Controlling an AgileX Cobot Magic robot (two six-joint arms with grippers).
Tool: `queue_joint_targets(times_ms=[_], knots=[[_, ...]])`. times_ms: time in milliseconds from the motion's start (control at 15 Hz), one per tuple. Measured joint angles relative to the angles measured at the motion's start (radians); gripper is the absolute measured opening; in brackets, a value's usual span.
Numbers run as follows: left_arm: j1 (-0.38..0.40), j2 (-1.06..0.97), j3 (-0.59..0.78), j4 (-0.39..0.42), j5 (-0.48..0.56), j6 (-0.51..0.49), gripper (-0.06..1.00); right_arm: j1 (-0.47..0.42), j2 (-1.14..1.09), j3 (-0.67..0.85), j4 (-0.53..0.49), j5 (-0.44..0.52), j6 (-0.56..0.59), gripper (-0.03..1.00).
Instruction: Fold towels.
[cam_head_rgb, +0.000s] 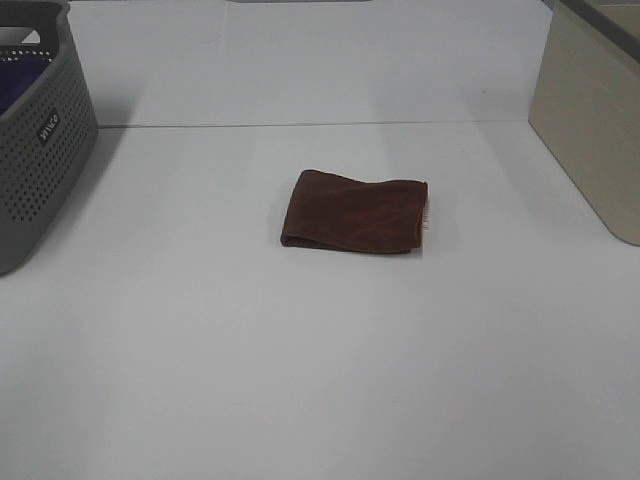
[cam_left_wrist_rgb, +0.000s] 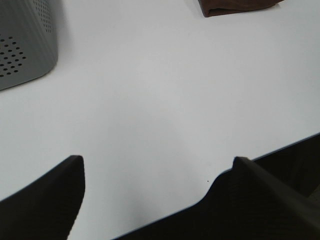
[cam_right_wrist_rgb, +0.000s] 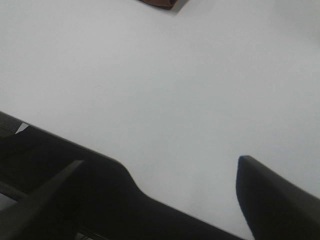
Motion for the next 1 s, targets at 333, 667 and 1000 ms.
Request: queue_joint_targets(times_ms=[333, 667, 1000], knots=[[0.013, -0.001, 0.000, 0.000, 0.000, 0.000, 0.76, -0.227, -0.003, 0.000, 0.004, 0.000, 0.000, 0.76], [0.145, -0.199, 0.000, 0.000, -0.003, 0.001, 0.76, -0.376, -0.228, 0.003, 0.005, 0.000, 0.000, 0.76], [0.145, -0.204, 0.000, 0.001, -0.002, 0.001, 0.76, -0.376, -0.262, 0.003, 0.006, 0.001, 0.000, 0.76]])
